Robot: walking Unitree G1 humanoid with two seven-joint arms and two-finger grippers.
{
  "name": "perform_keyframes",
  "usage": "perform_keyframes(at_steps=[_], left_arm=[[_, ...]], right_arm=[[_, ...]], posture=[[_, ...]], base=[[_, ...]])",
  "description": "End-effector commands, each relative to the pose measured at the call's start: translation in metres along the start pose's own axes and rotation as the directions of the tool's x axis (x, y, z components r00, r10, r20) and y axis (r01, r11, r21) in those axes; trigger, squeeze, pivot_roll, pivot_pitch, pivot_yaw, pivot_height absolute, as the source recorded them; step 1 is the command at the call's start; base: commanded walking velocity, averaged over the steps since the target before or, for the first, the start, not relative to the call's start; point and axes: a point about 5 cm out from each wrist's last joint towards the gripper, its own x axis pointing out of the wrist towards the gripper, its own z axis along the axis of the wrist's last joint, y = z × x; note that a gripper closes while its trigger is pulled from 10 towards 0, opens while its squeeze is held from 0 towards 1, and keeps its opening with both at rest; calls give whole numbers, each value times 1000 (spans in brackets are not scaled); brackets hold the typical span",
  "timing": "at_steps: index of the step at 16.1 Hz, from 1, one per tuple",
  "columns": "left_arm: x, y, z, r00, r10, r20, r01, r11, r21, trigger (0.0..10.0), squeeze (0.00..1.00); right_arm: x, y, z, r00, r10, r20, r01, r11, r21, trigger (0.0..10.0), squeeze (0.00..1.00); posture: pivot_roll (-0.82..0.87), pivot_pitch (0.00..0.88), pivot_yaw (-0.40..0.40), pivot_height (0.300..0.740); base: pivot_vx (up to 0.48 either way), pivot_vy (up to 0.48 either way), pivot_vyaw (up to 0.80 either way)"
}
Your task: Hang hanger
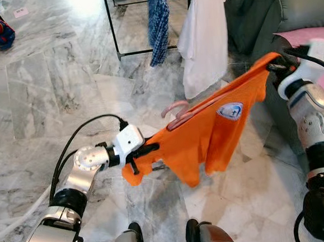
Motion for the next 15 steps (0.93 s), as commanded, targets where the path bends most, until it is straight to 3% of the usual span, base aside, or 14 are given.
perform_keyframes(at_steps=[1,5,8,13,15], left_arm=[[-6,-13,-22,995,-32,-89,28,998,-48,0,0],[12,-20,-12,999,-38,-35,36,998,-48,0,0],[25,-28,-7,998,-55,-12,54,998,-45,0,0],[32,-33,-5,998,-57,0,57,997,-49,0,0],[33,-32,-3,999,-54,6,54,998,-44,0,0]], right_arm=[[-3,-1,14,998,-22,61,24,999,-36,0,0],[-8,43,-19,991,126,-45,-126,992,9,0,0],[-18,89,-38,949,293,-116,-292,956,20,0,0],[-35,125,-51,856,478,-199,-486,874,7,0,0],[-42,130,-63,824,507,-254,-529,848,-22,0,0]], posture=[[-8,287,-30,740],[-8,286,-28,740],[-9,284,-26,740],[-9,282,-26,740],[-8,280,-27,740]], base=[[0,0,0],[0,0,0],[0,0,0],[0,0,0],[0,0,0]])
